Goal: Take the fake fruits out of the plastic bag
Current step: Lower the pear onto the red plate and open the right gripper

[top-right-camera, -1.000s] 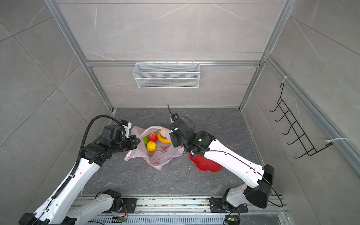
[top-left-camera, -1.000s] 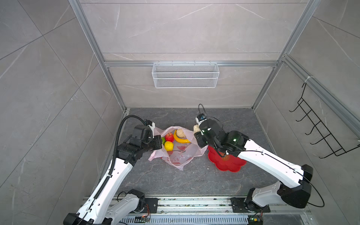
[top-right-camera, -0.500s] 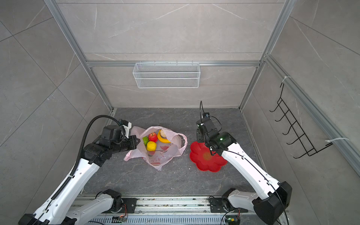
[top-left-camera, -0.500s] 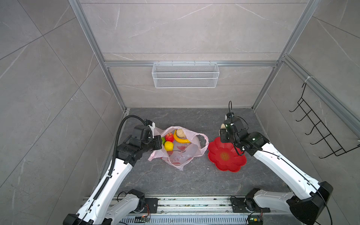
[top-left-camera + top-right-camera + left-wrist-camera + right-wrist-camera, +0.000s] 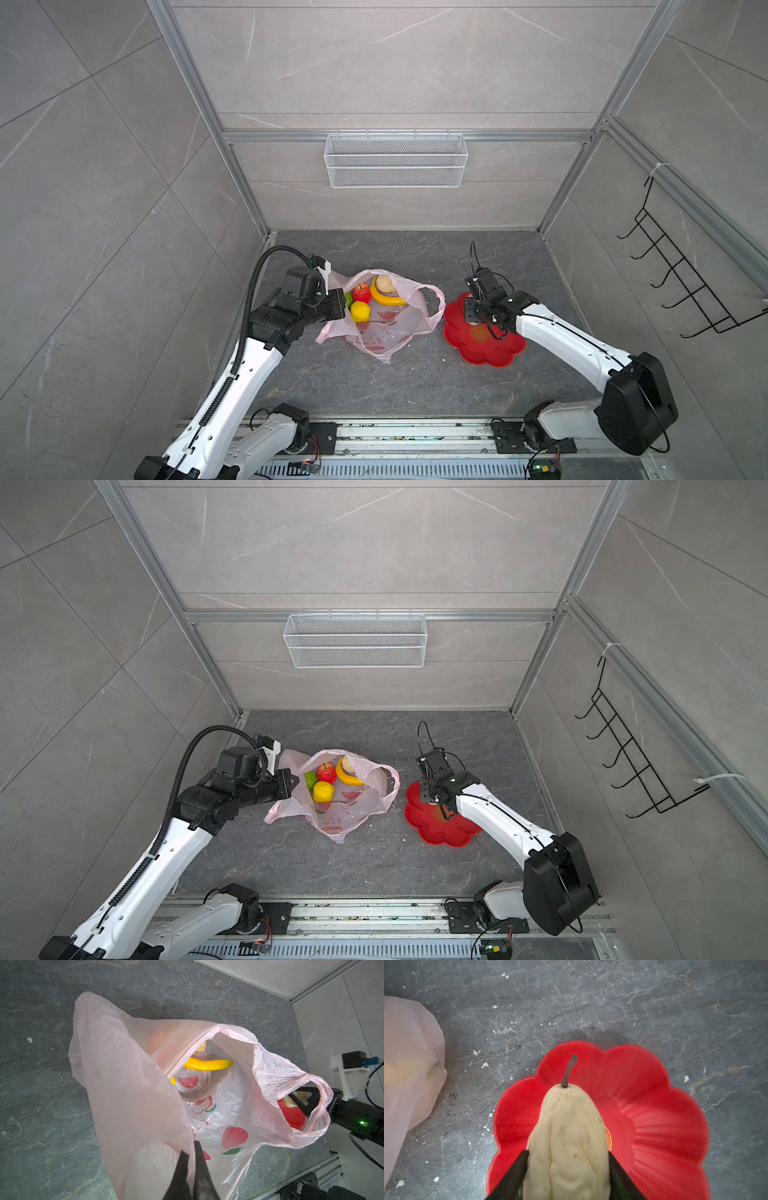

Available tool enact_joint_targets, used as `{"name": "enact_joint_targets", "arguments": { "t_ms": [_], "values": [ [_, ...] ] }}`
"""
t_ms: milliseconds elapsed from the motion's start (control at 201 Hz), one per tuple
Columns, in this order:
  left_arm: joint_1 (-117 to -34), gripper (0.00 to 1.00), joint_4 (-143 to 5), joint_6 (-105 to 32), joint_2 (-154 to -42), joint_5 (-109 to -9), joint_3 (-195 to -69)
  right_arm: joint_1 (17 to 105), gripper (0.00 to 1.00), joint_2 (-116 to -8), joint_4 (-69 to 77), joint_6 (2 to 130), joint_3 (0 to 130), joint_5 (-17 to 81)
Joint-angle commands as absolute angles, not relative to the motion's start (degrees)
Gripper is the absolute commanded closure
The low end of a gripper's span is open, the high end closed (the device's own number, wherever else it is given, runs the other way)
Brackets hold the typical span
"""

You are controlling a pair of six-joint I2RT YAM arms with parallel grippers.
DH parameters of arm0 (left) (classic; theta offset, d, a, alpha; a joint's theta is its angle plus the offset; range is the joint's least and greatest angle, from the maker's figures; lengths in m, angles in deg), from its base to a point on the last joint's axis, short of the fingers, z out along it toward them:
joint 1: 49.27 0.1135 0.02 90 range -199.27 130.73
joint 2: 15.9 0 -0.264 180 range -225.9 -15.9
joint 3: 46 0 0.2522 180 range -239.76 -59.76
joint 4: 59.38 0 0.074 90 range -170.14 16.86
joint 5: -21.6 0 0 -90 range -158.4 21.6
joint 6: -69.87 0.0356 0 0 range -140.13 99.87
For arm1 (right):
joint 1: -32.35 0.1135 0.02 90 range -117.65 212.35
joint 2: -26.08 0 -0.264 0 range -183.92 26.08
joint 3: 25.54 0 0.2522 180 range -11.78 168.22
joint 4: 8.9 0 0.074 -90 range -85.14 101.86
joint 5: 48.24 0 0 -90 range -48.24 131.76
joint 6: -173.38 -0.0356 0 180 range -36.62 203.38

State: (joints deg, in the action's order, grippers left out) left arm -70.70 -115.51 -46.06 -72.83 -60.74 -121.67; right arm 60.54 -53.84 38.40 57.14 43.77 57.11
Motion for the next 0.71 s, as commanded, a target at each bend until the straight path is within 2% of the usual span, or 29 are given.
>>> {"name": "enact_joint_targets", "arguments": {
  "t_ms": [0, 702],
  "values": [
    [-70.6, 0.95, -115.6, -44.7, -72.0, -61.0, -122.2, 60.3, 0.73, -55.6, 35.6, 55.3, 43.0, 56.1],
    [-70.6, 0.95, -116.1, -45.1, -71.7, -60.7, -122.4, 60.1, 0.69, -61.3, 30.4, 51.9, 36.9, 54.8]
  ]
}}
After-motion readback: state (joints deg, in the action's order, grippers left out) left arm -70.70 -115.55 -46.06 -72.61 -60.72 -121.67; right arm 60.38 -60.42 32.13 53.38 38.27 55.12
